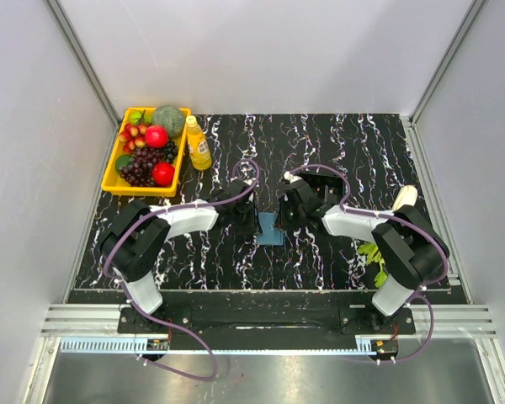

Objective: Put the credit cards into the card holder
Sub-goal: Close the card holder at the center of the board.

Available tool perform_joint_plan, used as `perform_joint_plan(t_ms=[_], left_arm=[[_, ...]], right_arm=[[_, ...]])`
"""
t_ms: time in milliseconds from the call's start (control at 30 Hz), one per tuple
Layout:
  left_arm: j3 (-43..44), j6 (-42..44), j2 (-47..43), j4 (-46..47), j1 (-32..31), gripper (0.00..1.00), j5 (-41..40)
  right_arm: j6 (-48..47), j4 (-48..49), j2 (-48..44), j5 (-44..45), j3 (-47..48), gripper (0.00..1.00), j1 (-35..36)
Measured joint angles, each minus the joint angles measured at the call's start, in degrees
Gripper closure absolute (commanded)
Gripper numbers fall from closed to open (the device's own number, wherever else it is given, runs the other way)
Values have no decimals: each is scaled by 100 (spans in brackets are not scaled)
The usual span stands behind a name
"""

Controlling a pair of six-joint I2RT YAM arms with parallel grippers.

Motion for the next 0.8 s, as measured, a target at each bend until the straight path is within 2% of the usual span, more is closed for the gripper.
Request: perform_joint_plan(t_ms=[433, 500, 533, 667, 800], left_arm=[[24, 2, 13, -24, 0, 75, 0], [33, 4, 13, -24, 0, 75, 0], [33, 4, 13, -22, 0, 75, 0], [33, 4, 13, -22, 0, 75, 0], [33, 4, 13, -24, 0, 75, 0]], right_arm=[[59, 232, -11, -227, -61, 100, -24], [48, 138, -177, -179, -66, 90, -24], [37, 118, -278, -160, -66, 89, -26], [-52, -22, -704, -4, 52, 91, -39], [-98, -157, -619, 107, 208, 94, -87]])
